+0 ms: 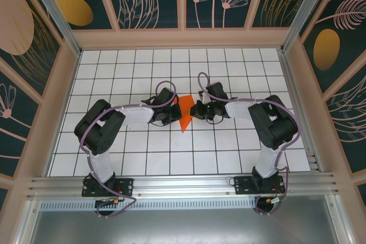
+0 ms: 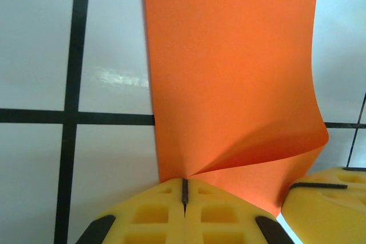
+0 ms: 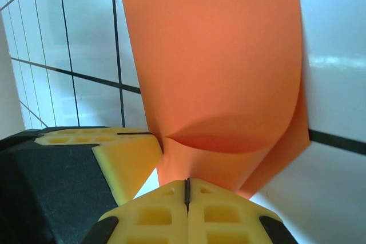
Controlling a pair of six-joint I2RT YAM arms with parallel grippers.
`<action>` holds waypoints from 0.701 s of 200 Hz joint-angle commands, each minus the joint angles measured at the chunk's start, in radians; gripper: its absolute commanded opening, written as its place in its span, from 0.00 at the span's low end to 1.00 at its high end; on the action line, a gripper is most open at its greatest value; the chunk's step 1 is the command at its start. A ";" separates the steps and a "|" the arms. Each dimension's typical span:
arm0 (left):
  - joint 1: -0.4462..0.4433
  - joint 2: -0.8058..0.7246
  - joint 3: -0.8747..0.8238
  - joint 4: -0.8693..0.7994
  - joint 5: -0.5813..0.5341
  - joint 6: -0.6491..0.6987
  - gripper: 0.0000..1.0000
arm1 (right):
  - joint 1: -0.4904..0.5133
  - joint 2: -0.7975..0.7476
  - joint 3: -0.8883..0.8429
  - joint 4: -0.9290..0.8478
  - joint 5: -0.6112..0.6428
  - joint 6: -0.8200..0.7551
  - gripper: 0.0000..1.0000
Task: Fold a paper plane with a square sheet of paper (pick it up from the middle)
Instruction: Third fold the triangle at the center of the table.
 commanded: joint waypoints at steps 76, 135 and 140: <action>0.007 0.036 0.046 -0.082 -0.053 0.059 0.00 | 0.001 0.054 0.033 -0.081 0.094 0.049 0.05; 0.007 -0.065 0.036 0.010 -0.019 0.056 0.18 | 0.003 0.055 0.023 -0.080 0.119 0.103 0.05; 0.006 -0.081 0.025 0.031 -0.012 0.052 0.20 | 0.003 0.055 0.021 -0.079 0.120 0.108 0.05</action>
